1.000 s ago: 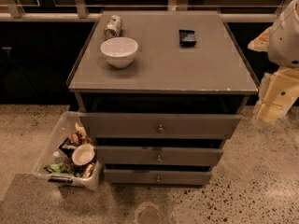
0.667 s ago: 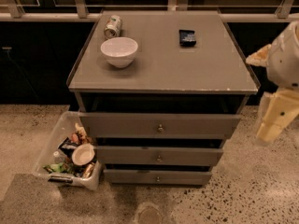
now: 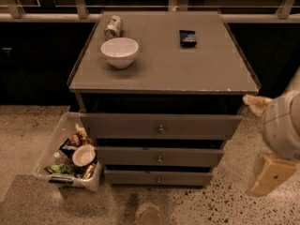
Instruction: Open top drawer
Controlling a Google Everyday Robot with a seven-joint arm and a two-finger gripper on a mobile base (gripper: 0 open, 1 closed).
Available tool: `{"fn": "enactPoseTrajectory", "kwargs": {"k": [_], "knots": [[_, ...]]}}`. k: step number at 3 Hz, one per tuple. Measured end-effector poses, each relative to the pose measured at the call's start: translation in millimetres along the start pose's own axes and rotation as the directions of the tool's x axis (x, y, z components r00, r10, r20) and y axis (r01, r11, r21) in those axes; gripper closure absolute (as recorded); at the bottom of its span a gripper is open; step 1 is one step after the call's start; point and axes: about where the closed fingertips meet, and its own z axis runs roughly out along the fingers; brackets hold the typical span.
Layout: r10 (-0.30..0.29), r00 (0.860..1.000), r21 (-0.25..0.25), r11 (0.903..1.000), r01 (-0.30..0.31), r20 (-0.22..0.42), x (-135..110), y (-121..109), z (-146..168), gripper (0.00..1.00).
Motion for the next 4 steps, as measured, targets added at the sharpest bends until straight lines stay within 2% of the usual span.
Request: {"fn": "enactPoseTrajectory", "kwargs": {"k": [1,2,3,4], "knots": [[-0.056,0.996,0.016,0.9983,0.057,-0.074,-2,26,62,0.0],[-0.098,0.984,-0.061,0.9941,0.09,-0.15,10,63,148,0.0],[-0.138,0.966,-0.208,0.9738,0.092,-0.22,35,98,226,0.0],[-0.094,0.954,-0.263,0.9647,0.017,-0.286,52,114,267,0.0]]}}
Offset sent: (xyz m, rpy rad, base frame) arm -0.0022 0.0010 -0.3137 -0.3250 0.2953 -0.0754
